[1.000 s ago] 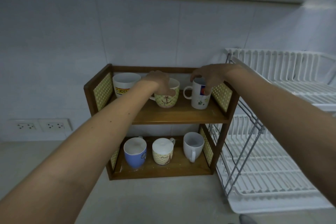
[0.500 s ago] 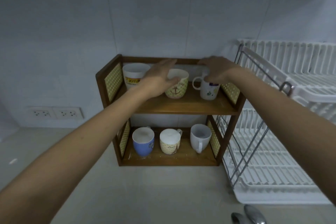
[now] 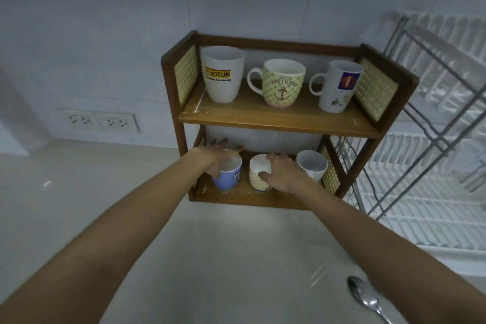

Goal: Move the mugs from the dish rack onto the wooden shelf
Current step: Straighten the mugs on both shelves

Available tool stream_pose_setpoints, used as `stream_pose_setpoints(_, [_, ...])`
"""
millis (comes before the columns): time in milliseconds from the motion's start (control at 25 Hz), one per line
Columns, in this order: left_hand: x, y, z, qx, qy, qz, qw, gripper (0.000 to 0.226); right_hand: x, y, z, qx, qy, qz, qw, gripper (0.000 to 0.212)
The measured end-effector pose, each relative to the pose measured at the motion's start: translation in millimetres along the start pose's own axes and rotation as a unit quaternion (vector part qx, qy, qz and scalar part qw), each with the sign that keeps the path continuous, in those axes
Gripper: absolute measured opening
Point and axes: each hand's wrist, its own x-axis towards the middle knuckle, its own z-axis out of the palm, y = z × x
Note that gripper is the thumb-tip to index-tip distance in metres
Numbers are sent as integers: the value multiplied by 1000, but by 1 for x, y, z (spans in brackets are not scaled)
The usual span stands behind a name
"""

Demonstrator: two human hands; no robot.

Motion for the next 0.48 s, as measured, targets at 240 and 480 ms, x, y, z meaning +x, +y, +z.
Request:
stream_pose_setpoints(240, [26,3,-6,72,-41,62,995,96,52,-10,23,-33,-57,58,996,85])
stream_pose_setpoints(480, [40,-12,-2,-9,-33,18,999,91,63,4,9,-64,-100,-85,989,71])
